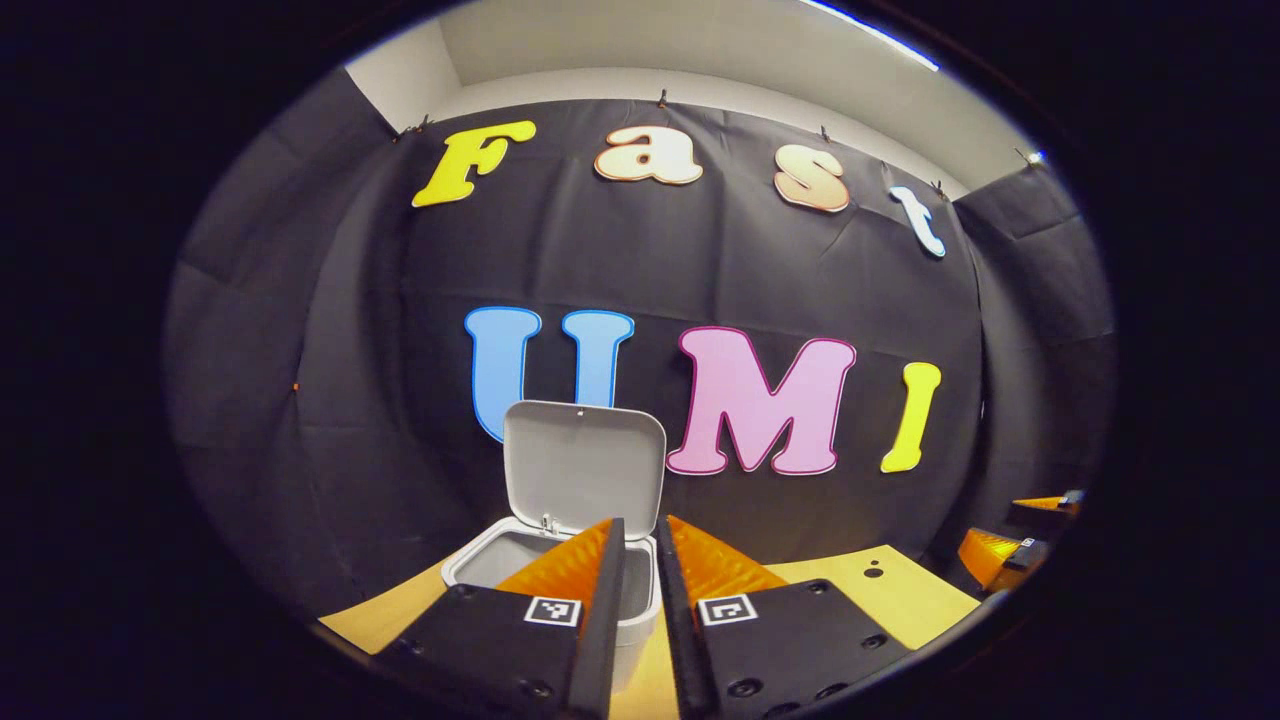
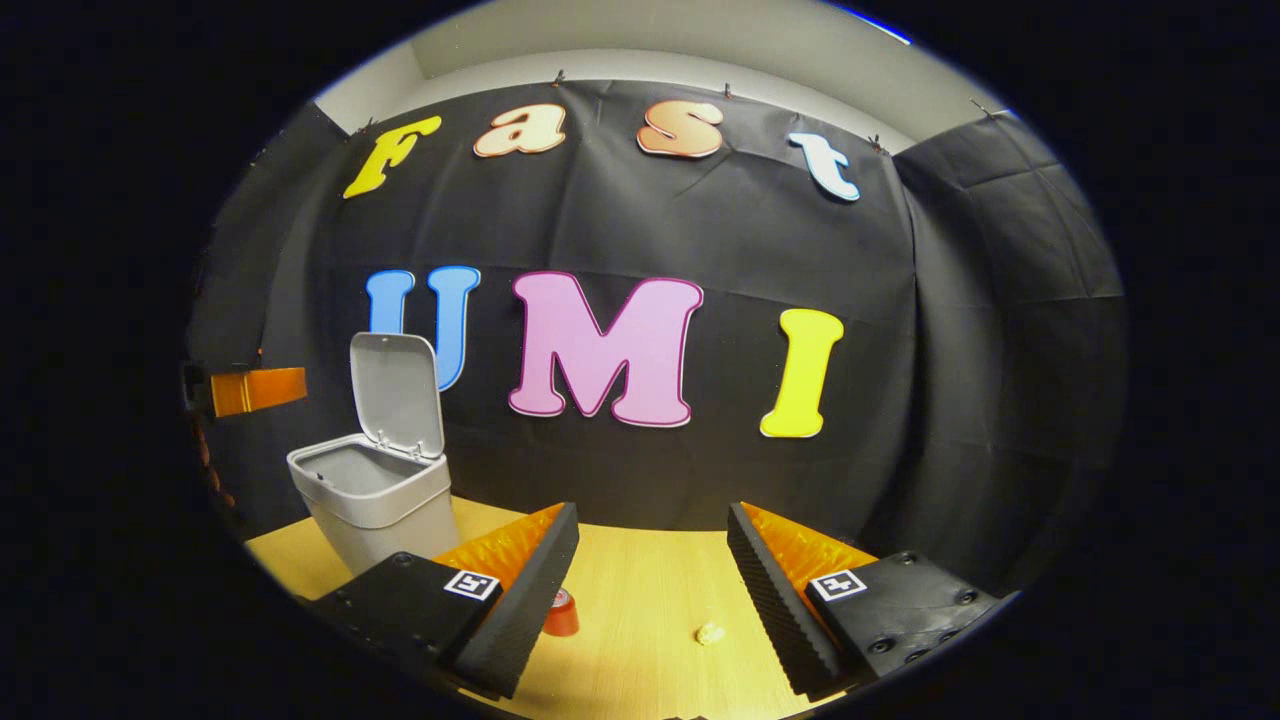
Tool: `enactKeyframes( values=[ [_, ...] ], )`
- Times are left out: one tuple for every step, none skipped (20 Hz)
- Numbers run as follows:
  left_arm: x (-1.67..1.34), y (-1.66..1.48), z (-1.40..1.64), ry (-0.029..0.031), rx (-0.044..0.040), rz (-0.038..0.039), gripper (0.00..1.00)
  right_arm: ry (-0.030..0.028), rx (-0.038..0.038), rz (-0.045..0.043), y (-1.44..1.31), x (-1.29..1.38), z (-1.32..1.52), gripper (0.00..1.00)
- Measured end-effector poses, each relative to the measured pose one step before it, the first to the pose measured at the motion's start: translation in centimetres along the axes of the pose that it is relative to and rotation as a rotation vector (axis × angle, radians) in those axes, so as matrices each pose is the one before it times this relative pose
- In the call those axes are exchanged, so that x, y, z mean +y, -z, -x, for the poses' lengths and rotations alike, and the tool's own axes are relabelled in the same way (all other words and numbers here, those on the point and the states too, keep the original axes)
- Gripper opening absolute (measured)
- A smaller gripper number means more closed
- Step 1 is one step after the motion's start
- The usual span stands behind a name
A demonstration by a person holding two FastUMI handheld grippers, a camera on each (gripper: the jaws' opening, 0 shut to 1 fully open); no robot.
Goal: Press the lid of the desktop garbage bin to open it, pick up the crumpled paper on the desktop and throw it into the bin, then pick up the pop can on the desktop and drop it into the bin, and finally close the garbage bin lid.
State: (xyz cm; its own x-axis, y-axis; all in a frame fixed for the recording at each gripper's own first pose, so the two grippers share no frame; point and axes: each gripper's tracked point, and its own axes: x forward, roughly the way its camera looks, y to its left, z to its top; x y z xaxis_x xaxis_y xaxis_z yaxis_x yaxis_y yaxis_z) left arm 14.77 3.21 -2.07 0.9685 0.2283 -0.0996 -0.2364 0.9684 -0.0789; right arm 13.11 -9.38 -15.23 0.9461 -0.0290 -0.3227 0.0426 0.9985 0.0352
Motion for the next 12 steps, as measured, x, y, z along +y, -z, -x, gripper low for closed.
enactKeyframes(
  values=[
    [-0.816,0.901,0.542,0.02617,0.01551,0.01715,0.48,0.00448,0.00247,0.01583,0.058,-0.205,-0.072,0.96],
    [-0.411,0.572,0.818,0.01047,0.01552,0.00739,0.72,0.00929,-0.00063,0.01948,0.167,-0.454,-0.163,0.96],
    [-0.553,0.904,-0.122,0.01349,0.0107,-0.00017,0.97,0.00133,0.00059,0.00212,0.238,-0.27,-0.301,0.96],
    [-0.216,0.594,0.35,0.00512,0.01045,-0.01486,0.97,-0.00706,0.01435,-0.00307,0.469,-0.098,-0.45,0.96],
    [-0.262,0.281,0.164,0.00072,0.00664,-0.02241,0.95,-0.0013,0.04466,-0.0081,1.258,-0.31,-0.736,0.96],
    [-0.412,0.408,0.04,0.00894,0.00782,-0.01941,0.95,0.00282,0.05545,-0.01292,1.276,-0.439,-0.879,0.96],
    [-0.716,0.211,0.095,0.01572,0.00596,-0.01373,0.95,0.00403,0.05016,-0.01602,1.286,-0.654,-1.067,0.97],
    [-0.479,0.135,0.008,0.00892,0.00413,-0.00937,0.95,0.00455,0.04129,-0.01309,1.303,-0.56,-1.175,0.96],
    [-0.136,-0.044,-0.019,-0.00168,-0.00211,-0.01126,0.95,0.00666,0.05332,-0.01006,1.334,-0.741,-1.17,0.97],
    [-0.286,-0.074,-0.092,-0.00156,-0.00879,-0.0171,0.95,0.00235,0.06493,-0.00655,1.526,-0.738,-1.396,0.96],
    [-0.307,-0.192,-0.154,0.00502,-0.00531,-0.02081,0.95,0.01054,0.06311,0.00379,1.395,-0.794,-1.512,0.96],
    [-0.265,0.152,-0.102,0.00421,0.0013,-0.02035,0.95,0.01372,0.06413,0.00402,1.444,-0.949,-1.571,0.97]
  ],
)
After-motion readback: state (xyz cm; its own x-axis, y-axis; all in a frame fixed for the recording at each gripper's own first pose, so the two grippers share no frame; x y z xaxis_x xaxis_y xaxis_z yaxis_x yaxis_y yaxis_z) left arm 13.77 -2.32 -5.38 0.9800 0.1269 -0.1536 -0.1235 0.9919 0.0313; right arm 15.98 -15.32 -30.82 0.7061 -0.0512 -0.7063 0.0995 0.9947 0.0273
